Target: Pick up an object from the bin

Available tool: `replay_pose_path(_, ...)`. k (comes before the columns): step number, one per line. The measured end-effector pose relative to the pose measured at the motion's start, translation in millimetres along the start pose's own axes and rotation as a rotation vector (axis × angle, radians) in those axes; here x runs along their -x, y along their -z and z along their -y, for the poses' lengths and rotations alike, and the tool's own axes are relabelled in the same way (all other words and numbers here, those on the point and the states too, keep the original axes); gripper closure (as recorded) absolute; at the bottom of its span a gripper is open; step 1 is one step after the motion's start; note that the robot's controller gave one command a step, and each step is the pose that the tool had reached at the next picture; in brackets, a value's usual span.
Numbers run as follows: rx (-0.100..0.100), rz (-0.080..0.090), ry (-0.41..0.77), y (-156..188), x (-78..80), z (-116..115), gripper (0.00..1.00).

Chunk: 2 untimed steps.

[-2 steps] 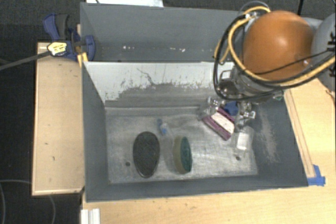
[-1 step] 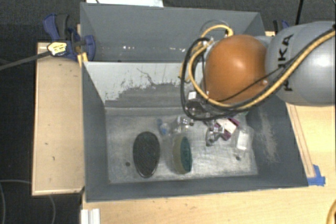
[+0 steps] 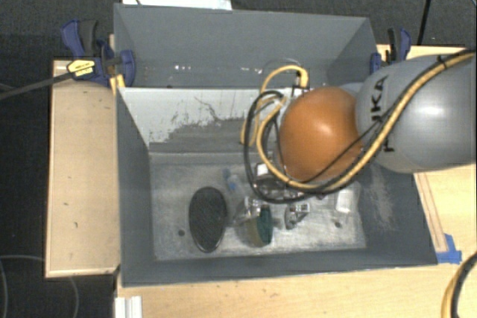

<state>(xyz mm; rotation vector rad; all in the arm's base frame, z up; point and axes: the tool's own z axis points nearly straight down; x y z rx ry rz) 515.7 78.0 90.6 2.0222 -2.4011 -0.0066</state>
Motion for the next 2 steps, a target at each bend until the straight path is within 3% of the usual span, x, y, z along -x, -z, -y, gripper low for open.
replay_pose_path(1,-0.005,0.001,-0.001,2,0.1,2,1.0)
replay_pose_path(2,-0.011,0.003,0.037,134,13.6,5,1.0)
